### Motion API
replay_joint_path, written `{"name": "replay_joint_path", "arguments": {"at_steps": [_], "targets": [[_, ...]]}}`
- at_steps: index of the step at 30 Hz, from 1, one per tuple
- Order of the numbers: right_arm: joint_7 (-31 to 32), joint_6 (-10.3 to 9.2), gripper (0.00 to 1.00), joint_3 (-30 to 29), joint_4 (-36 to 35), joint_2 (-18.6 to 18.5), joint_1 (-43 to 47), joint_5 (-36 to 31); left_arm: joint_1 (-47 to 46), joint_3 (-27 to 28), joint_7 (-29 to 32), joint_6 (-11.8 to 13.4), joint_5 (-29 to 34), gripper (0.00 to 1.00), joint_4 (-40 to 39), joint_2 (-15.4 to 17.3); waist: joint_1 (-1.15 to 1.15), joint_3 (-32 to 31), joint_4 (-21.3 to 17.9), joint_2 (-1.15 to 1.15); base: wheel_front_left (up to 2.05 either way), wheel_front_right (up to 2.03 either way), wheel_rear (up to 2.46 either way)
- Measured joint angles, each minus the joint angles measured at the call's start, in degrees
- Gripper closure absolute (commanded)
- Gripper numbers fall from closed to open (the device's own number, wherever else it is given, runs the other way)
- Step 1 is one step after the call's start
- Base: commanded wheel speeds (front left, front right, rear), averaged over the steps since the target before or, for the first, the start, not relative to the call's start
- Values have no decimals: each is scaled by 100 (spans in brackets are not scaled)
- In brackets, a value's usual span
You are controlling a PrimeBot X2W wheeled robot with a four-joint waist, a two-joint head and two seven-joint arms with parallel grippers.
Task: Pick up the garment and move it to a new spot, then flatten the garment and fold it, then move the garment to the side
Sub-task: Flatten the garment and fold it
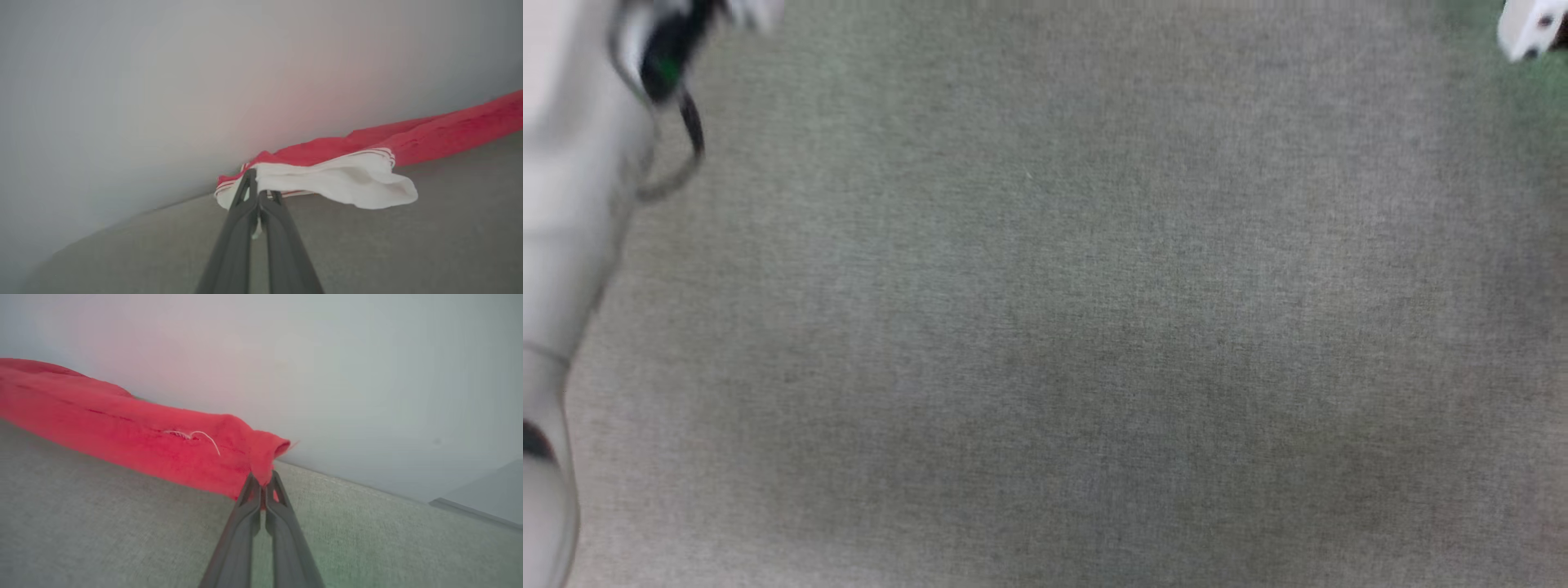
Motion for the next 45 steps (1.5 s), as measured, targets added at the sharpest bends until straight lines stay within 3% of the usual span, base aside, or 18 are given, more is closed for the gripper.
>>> {"name": "replay_joint_path", "arguments": {"at_steps": [11,15,19,26,32,38,45], "targets": [[164,0,100,539,-825,-547,1308,975,1682,-604,964,-5,-797,100,-1330,793,0,-843,79,0,0,0,0],[214,0,100,851,-1389,-899,1968,1205,2421,-702,1257,231,-1021,100,-2129,1165,0,-1165,77,0,0,0,0],[275,0,100,1023,-1893,-1289,2689,1441,3305,-772,1564,769,-1326,100,-3289,1667,0,-1478,54,0,0,0,0],[369,1,100,1012,-2876,-1938,4067,1846,4862,-872,1700,2116,-1789,100,-5531,2653,0,-1927,-8,0,0,0,0],[388,1,100,717,-3553,-2357,5251,1941,5894,-1001,1577,3021,-2128,100,-6793,3149,0,-2134,-47,0,0,0,0],[566,1,100,218,-4255,-2480,6387,2128,6572,-1151,1584,3665,-2423,100,-7475,3457,0,-2185,-61,0,0,0,0],[1038,0,100,-601,-5079,-2432,7459,2085,6874,-1132,1515,4016,-2543,100,-7936,3707,0,-2138,-145,0,0,0,0]]}}
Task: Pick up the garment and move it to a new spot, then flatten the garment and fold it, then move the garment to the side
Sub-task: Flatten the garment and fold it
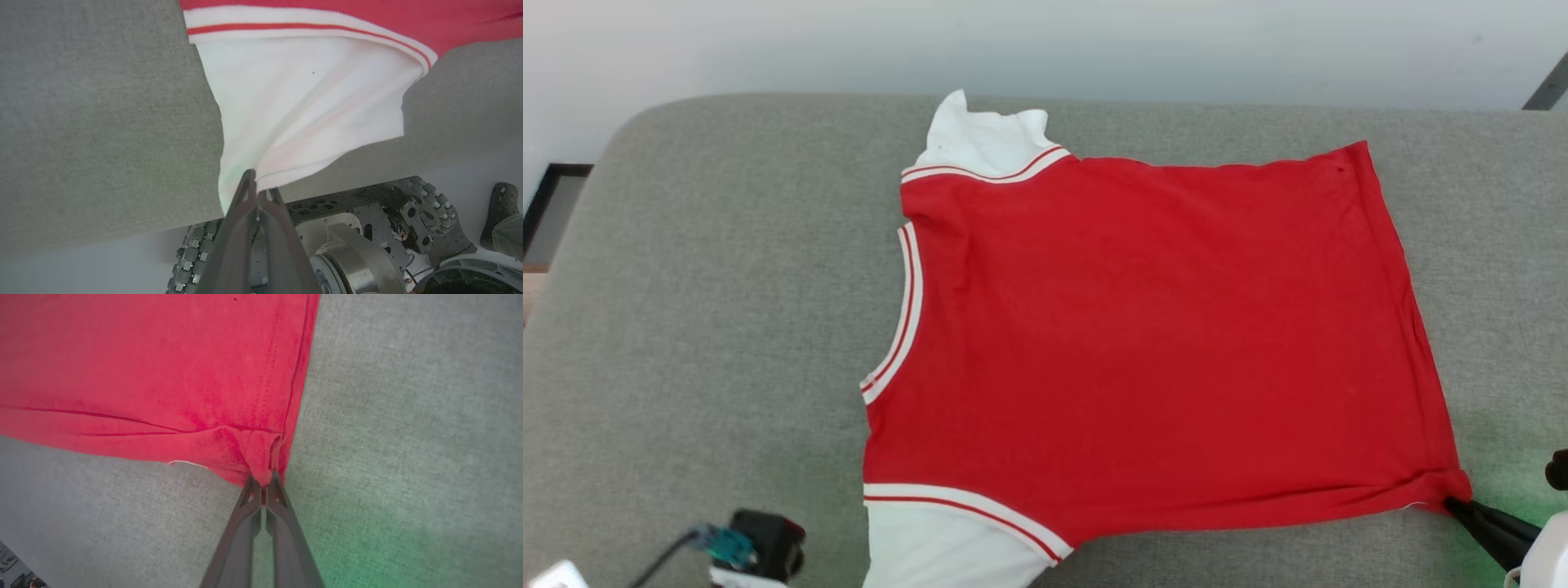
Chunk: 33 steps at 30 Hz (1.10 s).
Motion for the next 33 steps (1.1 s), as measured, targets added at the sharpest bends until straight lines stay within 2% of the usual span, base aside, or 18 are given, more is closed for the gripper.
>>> {"name": "replay_joint_path", "arguments": {"at_steps": [5,8,13,18,26,29,33], "targets": [[445,0,100,-521,-490,238,351,-180,-352,225,24,26,221,100,-81,367,0,52,-125,0,0,0,0],[772,0,100,-823,-803,387,384,-350,-762,397,169,-82,421,100,-105,517,0,85,-209,0,0,0,0],[1288,0,100,-1261,-1188,695,4,-748,-1583,603,545,-537,789,100,188,553,0,176,-343,0,0,0,0],[1755,0,100,-1311,-1092,970,-818,-1046,-2447,693,944,-1160,1088,100,970,127,0,332,-430,0,0,0,0],[2060,0,100,-847,12,1303,-2100,-1140,-3351,446,1405,-2119,1255,100,2929,-1042,0,605,-447,0,0,0,0],[2086,-1,100,-584,468,1382,-2412,-1089,-3482,349,1571,-2362,1144,100,3607,-1436,0,664,-417,0,0,0,0],[2157,0,100,-280,862,1424,-2707,-965,-3554,286,1755,-2530,960,100,4281,-1828,0,699,-377,0,0,0,0]]}}
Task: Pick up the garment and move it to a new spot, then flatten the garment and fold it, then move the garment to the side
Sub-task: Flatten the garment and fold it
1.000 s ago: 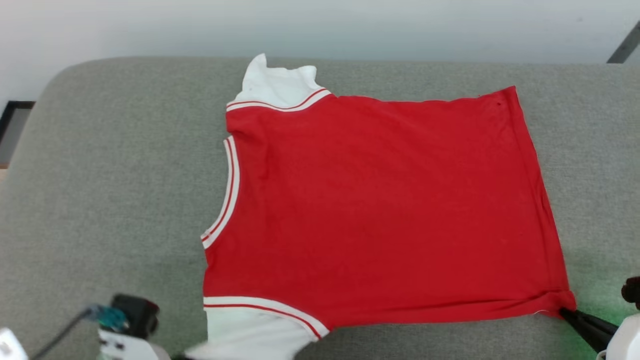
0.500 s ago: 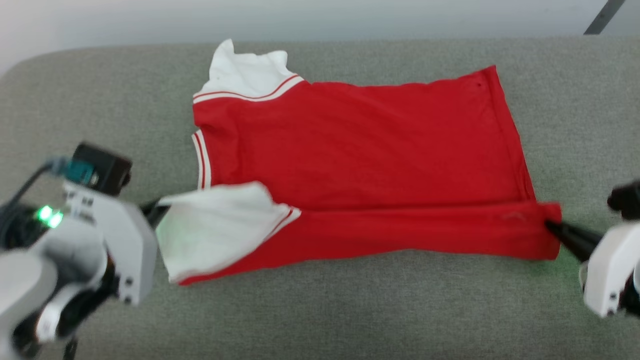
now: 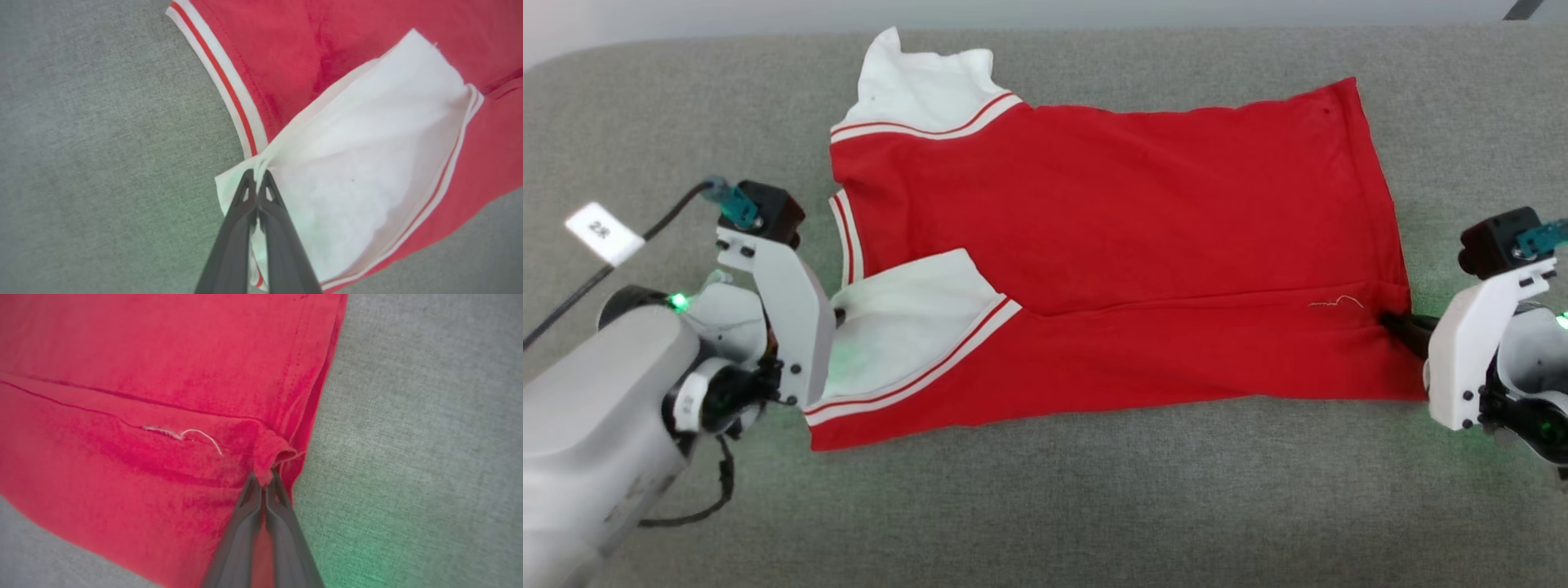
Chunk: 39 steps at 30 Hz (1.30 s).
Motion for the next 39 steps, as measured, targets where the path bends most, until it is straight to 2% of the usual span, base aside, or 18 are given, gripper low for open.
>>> {"name": "replay_joint_path", "arguments": {"at_steps": [3,6,8,9,10,11,13,14,22,27,30,34,39], "targets": [[2,-1,100,191,175,4,-163,86,-50,15,124,-58,-177,98,378,-220,0,16,4,0,0,0,0],[18,0,100,349,321,3,-315,205,-122,44,192,-120,-292,79,648,-370,0,26,-6,0,0,0,0],[18,0,100,433,436,2,-402,274,-149,46,230,-144,-311,56,782,-428,0,17,-12,0,0,0,0],[18,0,100,471,498,4,-447,290,-168,70,227,-137,-337,33,851,-467,0,7,-13,0,0,0,0],[15,0,95,503,545,4,-483,294,-199,71,214,-138,-337,9,881,-492,0,-6,-14,0,0,0,0],[-12,1,72,532,602,14,-504,296,-229,91,177,-140,-336,0,910,-512,0,-22,-15,0,0,0,0],[-69,1,42,632,694,16,-573,296,-261,124,135,-140,-338,0,970,-547,0,-65,-10,0,0,0,0],[-130,1,0,639,758,27,-586,299,-264,129,113,-140,-337,0,991,-554,0,-91,-4,0,0,0,0],[-592,0,0,639,1093,82,-655,268,-280,263,-204,-110,-311,0,812,-475,0,-369,101,0,0,0,0],[-1274,0,0,380,1083,81,-656,108,-44,334,-334,-15,-379,0,385,-299,0,-573,190,0,0,0,0],[-1784,0,0,76,985,175,-611,-34,244,377,-396,87,-503,0,-22,-122,0,-701,223,0,0,0,0],[-2376,0,0,-376,680,279,-328,-303,690,386,-503,371,-556,0,-636,208,0,-846,229,0,0,0,0],[-2811,0,0,-1080,51,441,196,-723,1218,389,-552,694,-719,0,-1259,538,0,-906,167,0,0,0,0]]}}
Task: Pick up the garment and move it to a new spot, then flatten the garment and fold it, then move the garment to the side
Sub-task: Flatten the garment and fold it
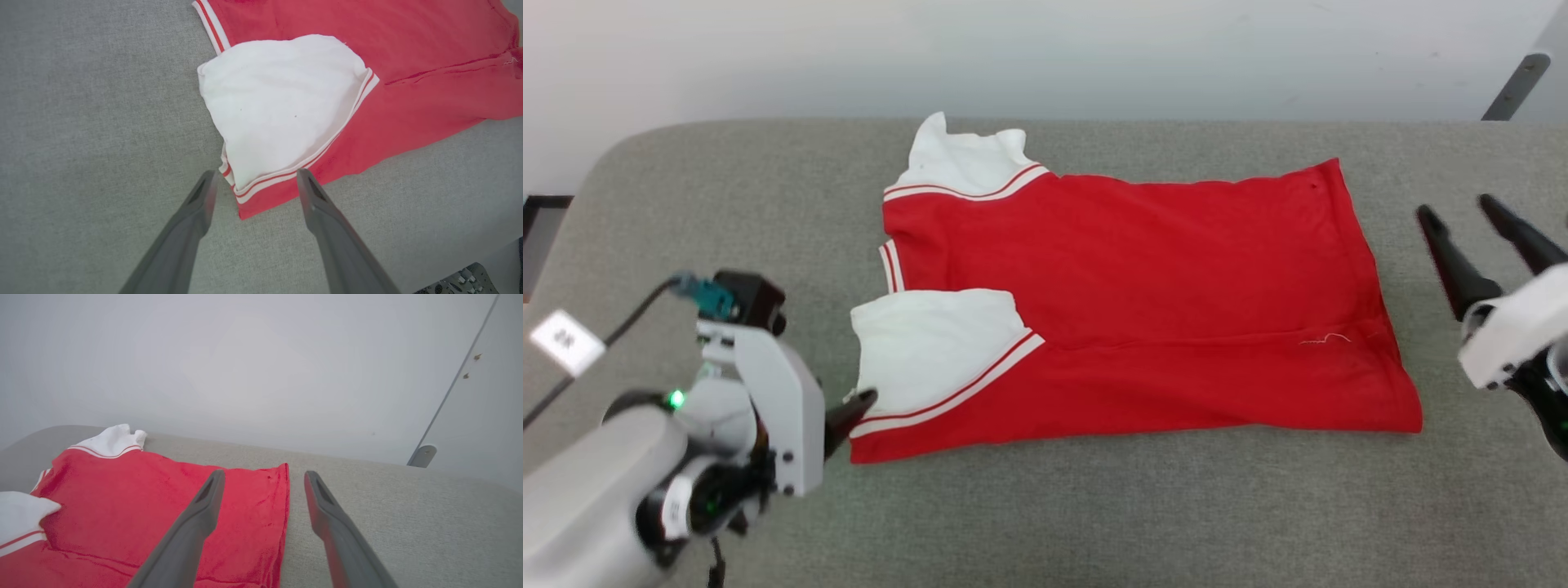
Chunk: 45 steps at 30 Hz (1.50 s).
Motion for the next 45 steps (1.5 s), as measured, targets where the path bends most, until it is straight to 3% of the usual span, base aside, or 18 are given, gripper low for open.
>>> {"name": "replay_joint_path", "arguments": {"at_steps": [7,13,20,26,27,28,38,45], "targets": [[-230,-1,0,-1154,-1339,497,818,-758,462,-30,-49,281,-144,0,-390,271,0,59,-133,0,0,0,0],[-120,0,0,-1834,-2539,1072,1399,-1220,575,-69,-57,300,-200,0,-232,254,0,188,-304,0,0,0,0],[0,-1,0,-2265,-3328,1552,1874,-1411,557,-115,-60,151,-185,0,301,92,0,417,-504,0,0,0,0],[250,0,0,-2298,-3604,1685,2153,-1410,380,-129,-35,-108,-179,0,866,-123,0,586,-631,0,0,0,0],[326,0,0,-2271,-3610,1684,2200,-1405,355,-113,-13,-179,-232,57,972,-186,0,607,-649,0,0,0,0],[404,-1,0,-2259,-3609,1685,2237,-1400,330,-110,31,-270,-283,100,1044,-209,0,623,-664,0,0,0,0],[1974,-1,0,-2041,-3314,1700,2490,-1080,145,-132,143,-558,-304,100,1371,-402,0,693,-586,0,0,0,0],[2973,-1,0,-1956,-2585,1546,2126,-1027,-18,-193,152,-630,-216,100,1433,-605,0,748,-370,0,0,0,0]]}}
